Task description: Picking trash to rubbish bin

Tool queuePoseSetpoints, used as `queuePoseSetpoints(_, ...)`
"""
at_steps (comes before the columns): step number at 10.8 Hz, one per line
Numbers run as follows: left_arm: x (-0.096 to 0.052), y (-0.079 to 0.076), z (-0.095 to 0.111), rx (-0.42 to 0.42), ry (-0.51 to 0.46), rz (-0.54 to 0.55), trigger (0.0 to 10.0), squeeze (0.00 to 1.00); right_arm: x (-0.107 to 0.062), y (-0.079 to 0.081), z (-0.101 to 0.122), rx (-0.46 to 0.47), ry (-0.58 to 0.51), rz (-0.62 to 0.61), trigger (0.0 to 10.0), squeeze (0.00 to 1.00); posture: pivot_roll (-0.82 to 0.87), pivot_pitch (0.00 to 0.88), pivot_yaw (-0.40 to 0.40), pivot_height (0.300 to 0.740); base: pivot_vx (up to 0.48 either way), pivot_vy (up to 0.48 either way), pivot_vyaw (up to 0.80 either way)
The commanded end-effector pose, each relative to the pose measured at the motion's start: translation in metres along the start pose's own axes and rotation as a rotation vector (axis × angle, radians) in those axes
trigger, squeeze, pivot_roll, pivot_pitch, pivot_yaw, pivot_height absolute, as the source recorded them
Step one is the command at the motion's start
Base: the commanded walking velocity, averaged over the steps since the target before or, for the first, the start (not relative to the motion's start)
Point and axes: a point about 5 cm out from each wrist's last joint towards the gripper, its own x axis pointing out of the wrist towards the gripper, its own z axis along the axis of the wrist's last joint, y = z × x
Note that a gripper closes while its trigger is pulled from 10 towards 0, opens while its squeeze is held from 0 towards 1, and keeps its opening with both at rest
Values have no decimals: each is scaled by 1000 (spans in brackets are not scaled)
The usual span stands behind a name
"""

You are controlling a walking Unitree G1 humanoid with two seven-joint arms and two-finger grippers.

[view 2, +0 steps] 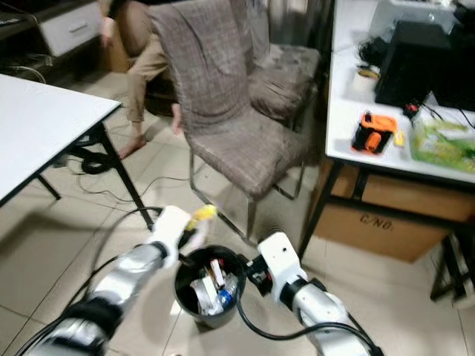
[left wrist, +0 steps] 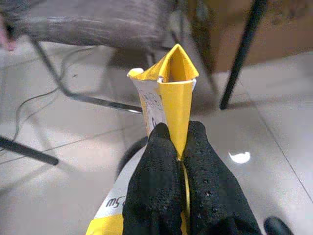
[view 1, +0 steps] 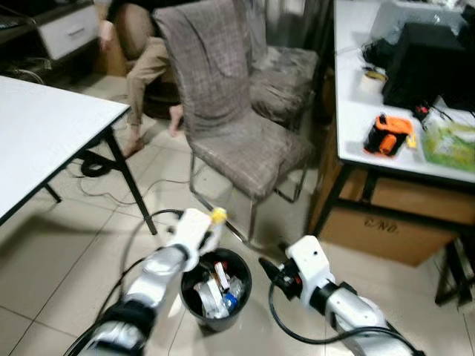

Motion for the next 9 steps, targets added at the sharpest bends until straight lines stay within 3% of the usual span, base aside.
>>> queuePoseSetpoints(1, 5, -2, 5, 45, 5, -20, 10000, 0, -7, 3, 5, 23, 9, 60, 10000, 0, -156, 107, 26, 740, 0, 0, 0)
queuePoseSetpoints(3, 12, -2, 15, 105, 21, -44, 10000, 0, -15, 7, 13, 14, 16, 121, 10000, 0, -172, 118, 30, 740, 0, 0, 0)
queuePoseSetpoints(5, 14, 2, 22, 115, 11, -32, 10000, 0, -16, 4, 14, -18, 30, 103, 10000, 0, -177, 116, 29, 740, 0, 0, 0)
queuePoseSetpoints(6, 15, 2, 26, 120, 1, -32, 10000, 196, -16, 2, 15, -14, 35, 100, 10000, 0, -174, 113, 25, 740, 0, 0, 0)
queuePoseSetpoints(7, 16, 2, 28, 119, -6, -34, 10000, 1000, -16, 2, 15, -14, 38, 102, 10000, 0, -174, 111, 22, 740, 0, 0, 0)
queuePoseSetpoints(9, 17, -1, 32, 132, -13, -57, 10000, 1000, -15, 0, 16, -25, 43, 99, 10000, 0, -176, 109, 20, 740, 0, 0, 0)
